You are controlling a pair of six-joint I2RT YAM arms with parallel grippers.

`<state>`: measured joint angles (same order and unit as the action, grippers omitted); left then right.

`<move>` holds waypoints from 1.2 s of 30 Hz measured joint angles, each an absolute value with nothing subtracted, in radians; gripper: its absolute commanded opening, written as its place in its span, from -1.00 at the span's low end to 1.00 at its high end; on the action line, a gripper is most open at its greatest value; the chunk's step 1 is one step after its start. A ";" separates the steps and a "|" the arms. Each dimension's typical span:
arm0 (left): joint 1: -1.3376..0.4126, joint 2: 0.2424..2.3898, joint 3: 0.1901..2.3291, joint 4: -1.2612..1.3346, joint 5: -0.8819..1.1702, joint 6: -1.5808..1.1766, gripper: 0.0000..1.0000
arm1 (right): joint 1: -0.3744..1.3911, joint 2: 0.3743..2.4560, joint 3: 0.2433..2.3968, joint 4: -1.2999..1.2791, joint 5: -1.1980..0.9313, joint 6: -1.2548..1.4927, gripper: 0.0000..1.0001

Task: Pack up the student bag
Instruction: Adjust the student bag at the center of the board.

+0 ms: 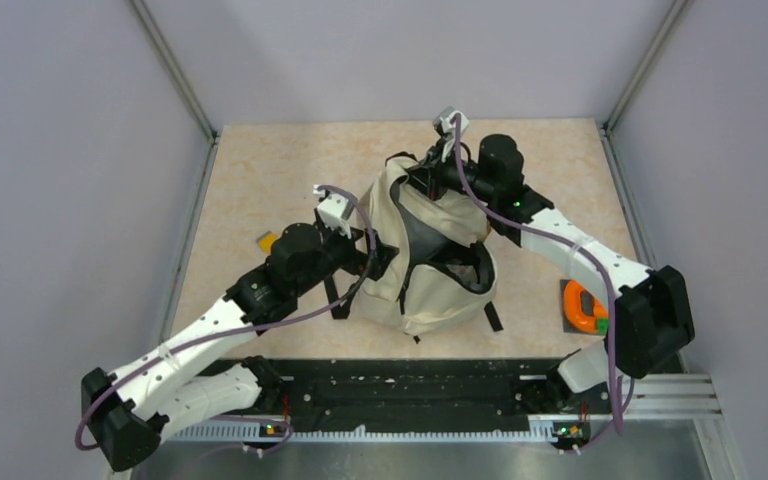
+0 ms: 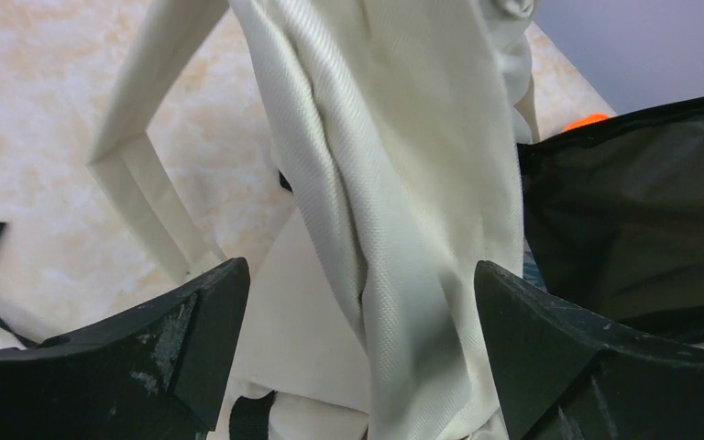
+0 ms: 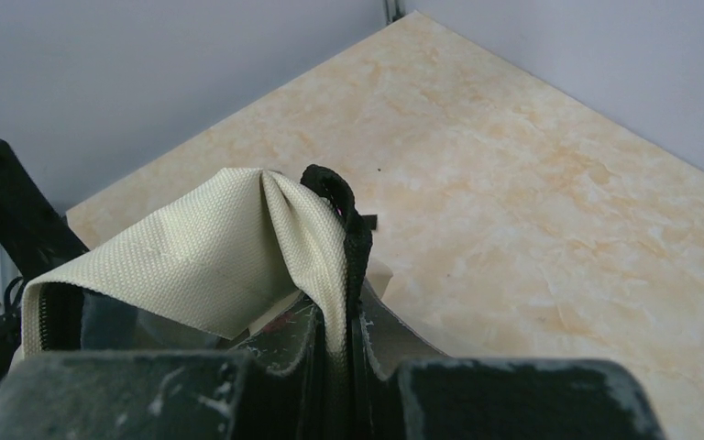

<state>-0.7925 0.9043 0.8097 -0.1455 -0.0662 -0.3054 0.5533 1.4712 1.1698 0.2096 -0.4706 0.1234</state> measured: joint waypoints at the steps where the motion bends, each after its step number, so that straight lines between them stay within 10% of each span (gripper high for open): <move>1: -0.781 0.910 0.793 -0.123 -0.047 -0.321 0.76 | 0.553 1.475 1.178 0.202 -0.472 0.123 -0.86; 4: -0.739 0.923 0.730 -0.025 0.037 -0.385 -0.34 | 0.553 1.498 1.221 0.157 -0.474 0.123 -0.78; 7: -0.703 0.944 0.701 0.054 0.109 -0.458 -1.00 | 0.553 1.527 1.286 0.076 -0.460 0.115 -0.27; 10: -0.659 0.951 0.697 0.093 0.159 -0.526 -1.00 | 0.553 1.535 1.370 -0.046 -0.425 0.099 0.31; 15: -0.531 0.949 0.659 0.138 0.229 -0.658 -1.00 | 0.553 1.466 1.443 -0.215 -0.352 0.064 0.59; 36: -0.456 0.947 0.668 0.065 0.155 -0.879 -1.00 | 0.553 0.546 0.902 -0.394 -0.421 0.160 0.66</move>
